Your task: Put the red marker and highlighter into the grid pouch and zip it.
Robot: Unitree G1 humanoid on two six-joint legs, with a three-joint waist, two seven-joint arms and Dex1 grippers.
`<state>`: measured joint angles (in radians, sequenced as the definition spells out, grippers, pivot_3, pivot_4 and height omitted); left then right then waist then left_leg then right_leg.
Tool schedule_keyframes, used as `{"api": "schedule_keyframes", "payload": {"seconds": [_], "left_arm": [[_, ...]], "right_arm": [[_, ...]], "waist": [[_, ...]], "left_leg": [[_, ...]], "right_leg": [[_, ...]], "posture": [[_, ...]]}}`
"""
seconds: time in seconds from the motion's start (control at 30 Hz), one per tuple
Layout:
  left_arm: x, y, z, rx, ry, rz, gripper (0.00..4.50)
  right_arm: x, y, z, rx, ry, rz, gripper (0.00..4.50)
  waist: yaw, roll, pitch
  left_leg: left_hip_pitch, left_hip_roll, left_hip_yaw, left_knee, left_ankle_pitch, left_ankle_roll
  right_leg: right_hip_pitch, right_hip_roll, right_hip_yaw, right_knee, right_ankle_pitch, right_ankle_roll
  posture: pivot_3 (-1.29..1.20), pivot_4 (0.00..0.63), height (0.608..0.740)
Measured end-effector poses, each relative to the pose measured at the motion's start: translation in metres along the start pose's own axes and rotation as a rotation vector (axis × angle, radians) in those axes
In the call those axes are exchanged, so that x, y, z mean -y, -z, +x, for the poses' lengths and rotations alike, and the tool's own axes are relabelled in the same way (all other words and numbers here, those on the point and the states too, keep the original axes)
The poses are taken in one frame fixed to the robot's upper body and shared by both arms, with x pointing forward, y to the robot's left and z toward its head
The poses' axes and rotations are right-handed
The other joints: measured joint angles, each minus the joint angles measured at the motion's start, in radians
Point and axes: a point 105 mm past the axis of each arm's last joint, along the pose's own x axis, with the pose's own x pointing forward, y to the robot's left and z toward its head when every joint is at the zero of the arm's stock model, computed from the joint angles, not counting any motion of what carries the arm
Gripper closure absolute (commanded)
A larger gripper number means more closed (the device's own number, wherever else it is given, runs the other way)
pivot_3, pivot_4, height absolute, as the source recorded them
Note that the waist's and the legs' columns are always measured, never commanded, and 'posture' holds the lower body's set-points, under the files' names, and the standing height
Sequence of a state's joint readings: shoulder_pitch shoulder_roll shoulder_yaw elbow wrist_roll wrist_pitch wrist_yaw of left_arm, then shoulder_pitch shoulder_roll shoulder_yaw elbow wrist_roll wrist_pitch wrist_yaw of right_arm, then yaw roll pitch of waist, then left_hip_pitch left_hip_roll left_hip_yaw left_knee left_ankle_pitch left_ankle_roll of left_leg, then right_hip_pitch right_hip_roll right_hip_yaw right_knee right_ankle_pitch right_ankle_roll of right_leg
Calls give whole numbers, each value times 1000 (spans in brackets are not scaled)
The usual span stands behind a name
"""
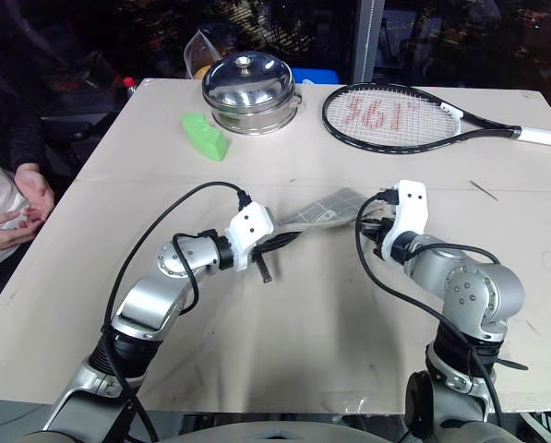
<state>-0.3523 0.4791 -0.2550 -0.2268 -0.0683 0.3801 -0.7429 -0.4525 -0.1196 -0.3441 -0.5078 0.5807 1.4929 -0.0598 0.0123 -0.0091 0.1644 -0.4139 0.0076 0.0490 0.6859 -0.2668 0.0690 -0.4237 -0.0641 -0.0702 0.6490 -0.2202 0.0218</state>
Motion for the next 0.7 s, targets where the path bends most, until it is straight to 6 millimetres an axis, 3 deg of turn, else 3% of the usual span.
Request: {"api": "schedule_keyframes", "payload": {"seconds": [0.07,0.2,0.33,0.43,0.5,0.63,0.67,0.7], "left_arm": [[1,-1,0,8,4,6,4500],[9,-6,5,34,38,51,4500],[8,-2,8,35,49,133,4500],[3,5,3,17,74,226,3443],[4,16,-6,-4,125,224,2409],[17,24,-26,20,199,56,568],[19,24,-33,24,207,9,221],[19,25,-47,26,202,-78,102]], "right_arm": [[17,-6,-4,12,77,-31,4394],[24,-12,-6,13,90,-134,4394],[28,-6,-9,6,50,-241,4394],[30,-1,-19,13,-45,-393,3431],[42,8,-32,0,-85,-547,2340],[45,40,-53,-24,-257,-593,454],[47,42,-60,-19,-283,-600,94],[53,39,-73,9,-307,-599,35]], "waist": [[2,0,0],[1,1,0],[1,1,0],[2,1,0],[4,1,0],[-1,0,1],[-1,0,1],[-1,0,1]], "left_leg": [[0,0,0,0,0,0],[0,0,1,0,0,1],[0,0,1,0,-1,2],[0,0,1,0,-1,2],[-1,0,1,0,-1,2],[-1,2,2,0,-2,3],[0,3,2,0,-2,3],[0,3,1,0,-2,2]], "right_leg": [[0,0,0,0,0,0],[0,0,1,0,0,0],[0,1,1,0,0,0],[0,1,1,-1,0,0],[0,1,0,-3,0,1],[0,-2,2,-4,0,1],[0,-2,2,-4,0,1],[0,-2,2,-4,0,1]], "posture": [[0,150,740],[0,150,740],[0,150,740],[0,150,740],[0,150,740],[0,150,740],[0,150,740],[0,150,740]]}}
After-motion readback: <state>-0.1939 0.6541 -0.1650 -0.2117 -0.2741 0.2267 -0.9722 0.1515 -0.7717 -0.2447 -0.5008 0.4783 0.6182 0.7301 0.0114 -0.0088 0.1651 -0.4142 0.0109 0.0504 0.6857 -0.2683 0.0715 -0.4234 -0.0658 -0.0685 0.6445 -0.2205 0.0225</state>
